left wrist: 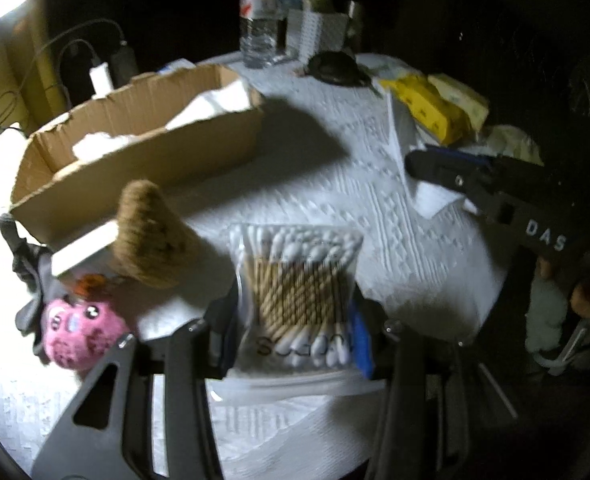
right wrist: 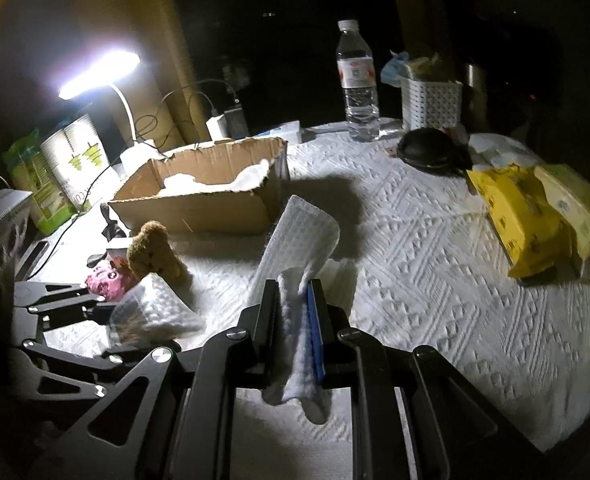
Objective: Organize soft objects
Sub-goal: 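Carry the swab bag with the left gripper into the box while the right gripper carries the towel there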
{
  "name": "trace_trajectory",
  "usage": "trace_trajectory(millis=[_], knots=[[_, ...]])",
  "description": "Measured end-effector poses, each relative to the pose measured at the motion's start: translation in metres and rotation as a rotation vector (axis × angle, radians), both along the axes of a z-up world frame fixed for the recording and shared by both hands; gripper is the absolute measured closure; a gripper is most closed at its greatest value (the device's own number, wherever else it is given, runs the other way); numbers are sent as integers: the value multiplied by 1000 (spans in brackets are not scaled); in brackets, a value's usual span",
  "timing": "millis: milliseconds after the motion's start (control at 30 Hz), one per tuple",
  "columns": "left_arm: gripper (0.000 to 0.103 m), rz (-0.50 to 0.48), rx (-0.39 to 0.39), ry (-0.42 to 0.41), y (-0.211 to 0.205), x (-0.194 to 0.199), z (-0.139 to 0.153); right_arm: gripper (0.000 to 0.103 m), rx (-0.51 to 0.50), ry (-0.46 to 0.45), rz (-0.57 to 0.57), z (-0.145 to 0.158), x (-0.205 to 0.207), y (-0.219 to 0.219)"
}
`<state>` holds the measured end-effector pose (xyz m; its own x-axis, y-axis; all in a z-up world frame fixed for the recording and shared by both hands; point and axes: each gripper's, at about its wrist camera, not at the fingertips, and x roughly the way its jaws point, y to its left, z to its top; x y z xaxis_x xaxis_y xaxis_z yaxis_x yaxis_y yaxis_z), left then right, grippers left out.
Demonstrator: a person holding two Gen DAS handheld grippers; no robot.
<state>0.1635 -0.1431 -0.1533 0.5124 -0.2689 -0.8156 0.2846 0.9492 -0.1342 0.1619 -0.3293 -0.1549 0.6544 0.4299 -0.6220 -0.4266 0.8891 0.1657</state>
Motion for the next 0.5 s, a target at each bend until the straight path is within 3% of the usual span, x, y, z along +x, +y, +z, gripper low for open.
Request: trace_trajectory(millis=[500], knots=[[57,118,-40,-90,79,10,39,88,-35,-32,67,27,20,53]])
